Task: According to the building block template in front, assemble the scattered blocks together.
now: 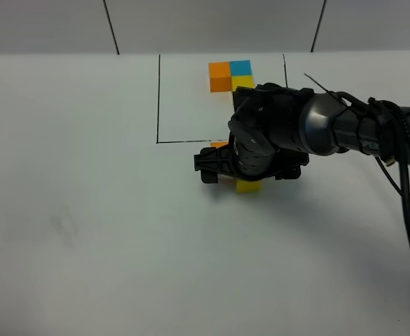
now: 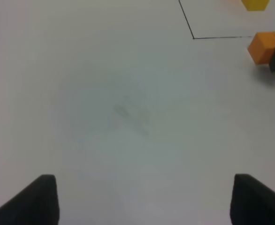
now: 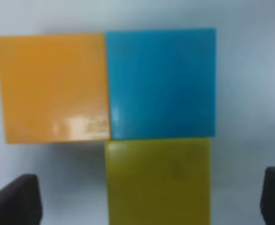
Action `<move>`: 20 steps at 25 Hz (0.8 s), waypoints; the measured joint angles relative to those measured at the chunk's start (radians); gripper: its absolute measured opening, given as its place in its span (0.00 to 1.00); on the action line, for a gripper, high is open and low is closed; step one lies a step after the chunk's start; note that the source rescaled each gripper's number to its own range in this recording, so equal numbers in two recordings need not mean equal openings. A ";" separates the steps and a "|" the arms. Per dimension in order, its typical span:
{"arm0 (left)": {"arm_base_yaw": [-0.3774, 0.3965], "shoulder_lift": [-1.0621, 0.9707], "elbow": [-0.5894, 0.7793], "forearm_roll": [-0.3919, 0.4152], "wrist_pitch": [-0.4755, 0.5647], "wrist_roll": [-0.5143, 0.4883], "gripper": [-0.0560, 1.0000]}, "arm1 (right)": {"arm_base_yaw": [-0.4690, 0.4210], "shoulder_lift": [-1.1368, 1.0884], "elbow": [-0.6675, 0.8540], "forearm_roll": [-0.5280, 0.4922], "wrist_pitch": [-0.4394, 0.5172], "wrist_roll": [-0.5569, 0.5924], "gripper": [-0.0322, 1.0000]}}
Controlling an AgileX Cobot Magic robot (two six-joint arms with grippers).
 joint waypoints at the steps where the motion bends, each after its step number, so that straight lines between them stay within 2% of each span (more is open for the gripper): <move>1: 0.000 0.000 0.000 0.000 0.000 0.000 0.71 | 0.000 -0.020 0.000 0.002 0.008 -0.013 0.98; 3: 0.000 0.000 0.000 0.000 0.000 0.000 0.71 | -0.007 -0.059 0.000 0.008 0.032 -0.063 1.00; 7: 0.000 0.000 0.000 0.000 0.000 0.000 0.71 | -0.060 -0.161 0.000 0.063 0.105 -0.258 1.00; 12: 0.000 0.000 0.000 0.000 0.000 0.000 0.71 | -0.242 -0.277 0.001 0.221 0.242 -0.551 1.00; 20: 0.000 0.000 0.000 0.000 0.000 0.000 0.71 | -0.527 -0.390 0.021 0.310 0.344 -0.787 0.99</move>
